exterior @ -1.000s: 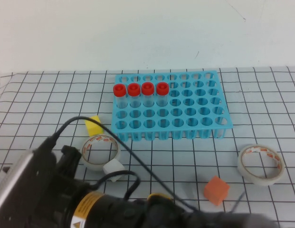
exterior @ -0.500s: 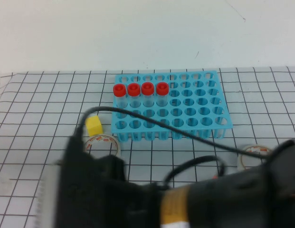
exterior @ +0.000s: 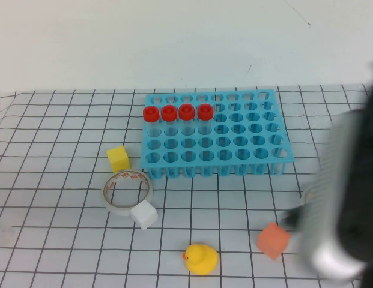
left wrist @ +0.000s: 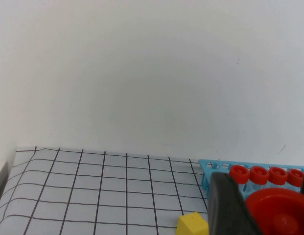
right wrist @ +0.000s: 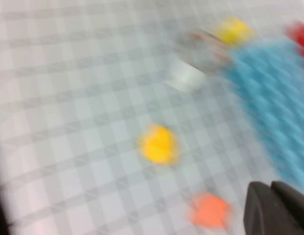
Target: Place the test tubes
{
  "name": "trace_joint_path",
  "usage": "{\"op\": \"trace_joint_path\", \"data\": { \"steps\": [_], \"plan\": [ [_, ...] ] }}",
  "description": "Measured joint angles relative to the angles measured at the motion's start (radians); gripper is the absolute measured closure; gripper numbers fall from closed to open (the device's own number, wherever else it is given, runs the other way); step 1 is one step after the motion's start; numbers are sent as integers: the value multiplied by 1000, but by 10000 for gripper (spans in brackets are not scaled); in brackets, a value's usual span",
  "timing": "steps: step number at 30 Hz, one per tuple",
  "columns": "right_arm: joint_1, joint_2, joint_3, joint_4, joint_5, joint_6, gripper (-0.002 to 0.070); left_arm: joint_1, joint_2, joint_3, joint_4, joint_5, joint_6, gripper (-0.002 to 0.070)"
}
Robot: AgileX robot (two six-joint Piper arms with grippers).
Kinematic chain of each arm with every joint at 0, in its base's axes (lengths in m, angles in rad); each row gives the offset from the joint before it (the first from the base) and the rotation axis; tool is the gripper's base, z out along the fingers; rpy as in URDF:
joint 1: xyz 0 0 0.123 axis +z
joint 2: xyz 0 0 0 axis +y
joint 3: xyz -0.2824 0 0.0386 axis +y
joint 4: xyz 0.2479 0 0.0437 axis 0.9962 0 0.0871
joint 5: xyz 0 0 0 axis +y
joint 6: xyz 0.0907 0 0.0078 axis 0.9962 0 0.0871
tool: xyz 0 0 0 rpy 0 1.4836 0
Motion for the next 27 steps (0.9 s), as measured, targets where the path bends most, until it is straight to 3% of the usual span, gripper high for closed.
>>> {"op": "trace_joint_path", "data": {
  "steps": [6,15,27],
  "plan": [
    [0,-218,223,-330,63,330,670,0,0,0,0,0,0,418],
    [0,-608,542,-502,127,734,670,0,0,0,0,0,0,418],
    [0,-881,655,-511,206,817,671,0,0,0,8,0,6,418]
  ]
}}
